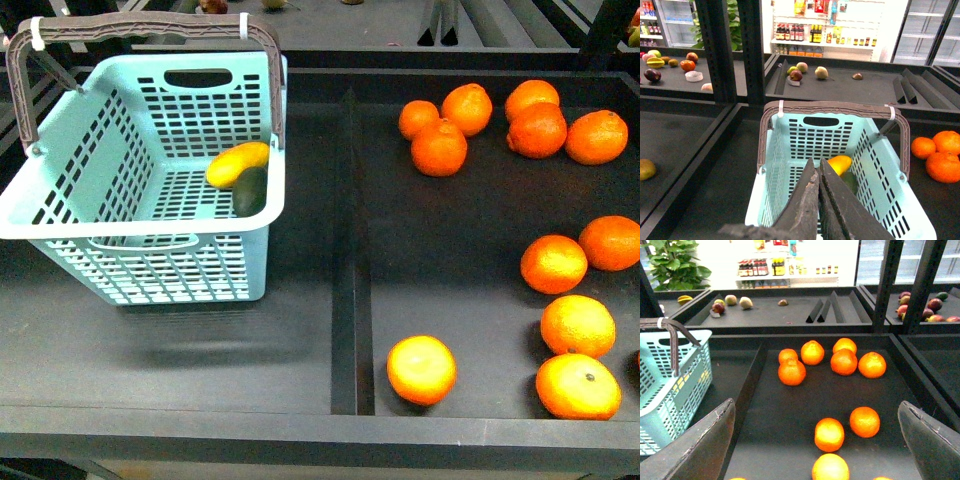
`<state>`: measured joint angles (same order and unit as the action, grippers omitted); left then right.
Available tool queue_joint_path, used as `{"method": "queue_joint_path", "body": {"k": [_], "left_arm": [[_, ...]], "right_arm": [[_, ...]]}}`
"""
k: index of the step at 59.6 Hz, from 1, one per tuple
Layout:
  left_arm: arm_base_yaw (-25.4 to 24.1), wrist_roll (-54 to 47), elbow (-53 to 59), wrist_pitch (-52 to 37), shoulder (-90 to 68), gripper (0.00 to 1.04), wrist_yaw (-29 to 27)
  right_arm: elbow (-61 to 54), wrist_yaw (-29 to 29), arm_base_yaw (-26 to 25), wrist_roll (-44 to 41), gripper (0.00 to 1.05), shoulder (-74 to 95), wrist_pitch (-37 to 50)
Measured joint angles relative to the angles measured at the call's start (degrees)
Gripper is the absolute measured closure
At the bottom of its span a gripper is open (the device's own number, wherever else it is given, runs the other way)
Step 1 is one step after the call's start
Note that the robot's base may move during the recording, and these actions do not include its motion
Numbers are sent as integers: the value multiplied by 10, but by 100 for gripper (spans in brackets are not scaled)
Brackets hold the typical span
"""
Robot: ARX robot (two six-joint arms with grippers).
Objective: Pick mango and avocado into basket
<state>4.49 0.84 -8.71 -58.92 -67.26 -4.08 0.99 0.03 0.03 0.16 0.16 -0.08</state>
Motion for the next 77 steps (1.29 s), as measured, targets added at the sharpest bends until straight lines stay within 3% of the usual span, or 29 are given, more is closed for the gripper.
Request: {"method": "queue_joint_path", "body": {"k": [3, 8, 44, 77], "left_arm": [[-24, -1, 22, 3, 14, 103, 33], [-42, -1, 40, 30, 56, 103, 37], [-43, -2, 79, 298, 377, 103, 41], [-43, -2, 79, 456, 540, 103, 41]], "right_arm": [[0, 0, 0, 0, 9, 0, 0], [0, 0, 0, 0, 9, 0, 0], [0, 0, 0, 0, 9, 0, 0], [0, 0, 0, 0, 9, 0, 0]]}}
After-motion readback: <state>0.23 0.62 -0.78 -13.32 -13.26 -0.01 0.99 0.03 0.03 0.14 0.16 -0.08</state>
